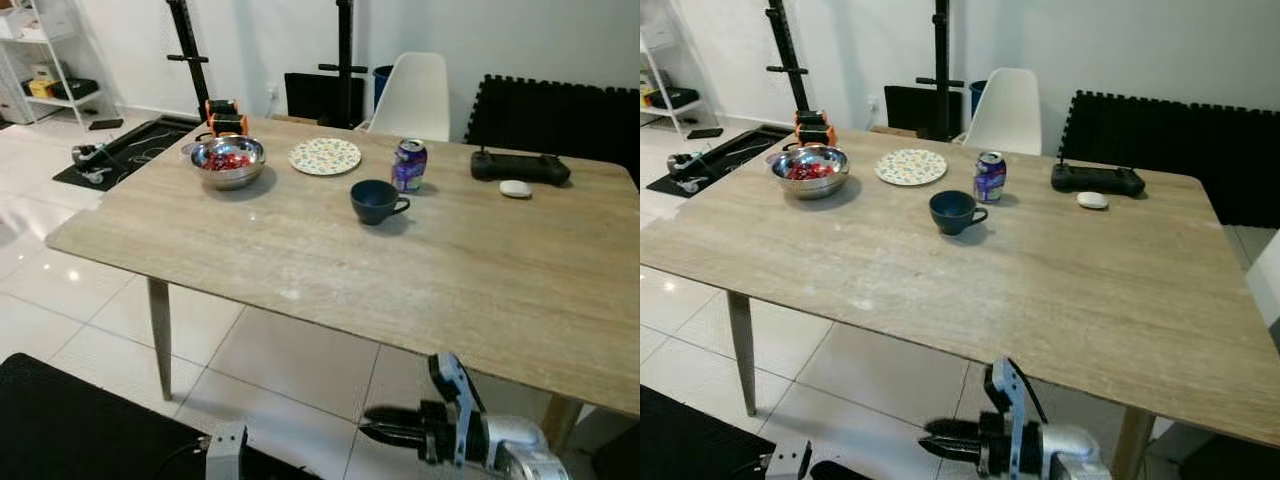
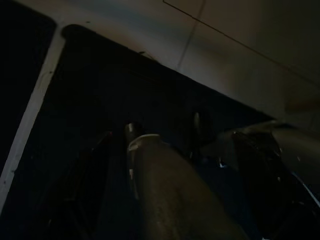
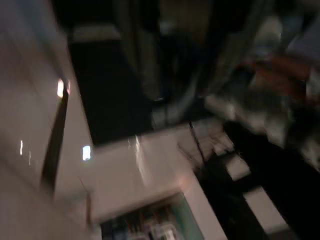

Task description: Restocking fridge

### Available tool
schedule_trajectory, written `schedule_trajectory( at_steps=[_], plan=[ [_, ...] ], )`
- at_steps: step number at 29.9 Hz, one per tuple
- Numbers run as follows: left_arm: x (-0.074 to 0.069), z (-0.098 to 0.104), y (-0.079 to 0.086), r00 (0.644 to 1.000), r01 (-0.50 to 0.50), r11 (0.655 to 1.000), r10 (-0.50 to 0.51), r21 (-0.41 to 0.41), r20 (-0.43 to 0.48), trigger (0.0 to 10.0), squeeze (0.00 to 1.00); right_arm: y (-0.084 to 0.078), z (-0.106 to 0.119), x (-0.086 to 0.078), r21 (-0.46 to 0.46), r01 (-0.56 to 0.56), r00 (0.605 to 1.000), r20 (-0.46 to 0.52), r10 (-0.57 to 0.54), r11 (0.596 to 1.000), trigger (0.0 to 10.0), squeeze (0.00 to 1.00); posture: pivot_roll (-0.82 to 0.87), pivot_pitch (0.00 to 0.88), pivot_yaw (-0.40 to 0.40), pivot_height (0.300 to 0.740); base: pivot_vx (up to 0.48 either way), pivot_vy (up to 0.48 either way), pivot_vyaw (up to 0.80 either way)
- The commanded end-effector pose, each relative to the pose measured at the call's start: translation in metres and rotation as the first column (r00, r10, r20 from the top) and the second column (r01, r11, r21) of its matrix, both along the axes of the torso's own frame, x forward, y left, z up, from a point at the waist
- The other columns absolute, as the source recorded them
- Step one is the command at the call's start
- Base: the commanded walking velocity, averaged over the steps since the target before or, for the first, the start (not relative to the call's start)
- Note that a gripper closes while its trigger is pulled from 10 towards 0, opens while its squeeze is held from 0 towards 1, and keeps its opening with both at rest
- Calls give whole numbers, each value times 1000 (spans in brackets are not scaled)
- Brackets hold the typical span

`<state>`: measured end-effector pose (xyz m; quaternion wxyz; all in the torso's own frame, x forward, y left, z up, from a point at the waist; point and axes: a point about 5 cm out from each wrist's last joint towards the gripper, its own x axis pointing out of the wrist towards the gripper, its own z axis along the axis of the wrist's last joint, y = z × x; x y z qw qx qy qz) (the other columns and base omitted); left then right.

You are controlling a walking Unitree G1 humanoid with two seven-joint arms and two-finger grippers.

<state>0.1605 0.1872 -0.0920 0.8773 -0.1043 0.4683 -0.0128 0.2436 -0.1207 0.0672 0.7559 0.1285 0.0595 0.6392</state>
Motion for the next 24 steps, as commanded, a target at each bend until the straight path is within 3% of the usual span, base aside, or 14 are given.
schedule_trajectory(
  at_steps=[1,2,5,10,13,14,15,16,17,18,19,24],
  plan=[
    [-2,0,9,999,-34,999,34,17,2,10000,0,0,22,11,81,38,997,63,-43,996,10000,1000,-78,0,-1,740,0,0,0],
    [-2,0,9,999,-34,999,34,17,2,10000,0,0,22,11,81,38,997,63,-43,996,10000,1000,-78,0,-1,740,0,0,0],
    [-1,1,11,999,-48,999,48,20,6,10000,0,-1,62,37,182,160,965,175,-193,970,10000,1000,-71,0,-3,740,0,0,0],
    [-2,1,12,999,-54,998,53,24,7,10000,0,-6,93,60,257,312,904,216,-369,915,10000,1000,-68,0,-5,740,0,0,0],
    [-2,1,12,998,-62,998,61,23,12,10000,0,-8,101,75,218,424,848,244,-470,879,10000,1000,-67,0,-7,740,0,0,0],
    [-2,1,12,998,-62,998,61,23,12,10000,0,-8,101,75,218,424,848,244,-470,879,10000,1000,-67,0,-7,740,0,0,0],
    [-1,1,12,997,-70,997,69,20,19,10000,0,-11,99,90,149,547,782,259,-566,824,10000,1000,-65,0,-9,740,0,0,0],
    [-1,1,12,997,-70,997,69,20,19,10000,0,-11,99,90,149,547,782,259,-566,824,10000,1000,-65,0,-9,740,0,0,0],
    [0,2,12,997,-73,997,73,18,25,10000,0,-12,97,95,123,589,758,261,-598,799,10000,1000,-65,0,-9,740,0,0,0],
    [1,2,11,997,-79,997,78,10,29,10000,0,-12,95,99,105,613,745,252,-617,783,10000,851,-62,0,-10,740,0,0,0],
    [2,3,11,996,-81,997,81,7,33,10000,0,-11,93,100,96,626,738,246,-628,774,10000,0,-60,0,-9,740,0,0,0],
    [3,3,10,996,-79,997,79,6,36,10000,0,-10,93,103,93,647,726,229,-649,757,10000,0,-60,0,-9,740,0,0,0]
  ],
)
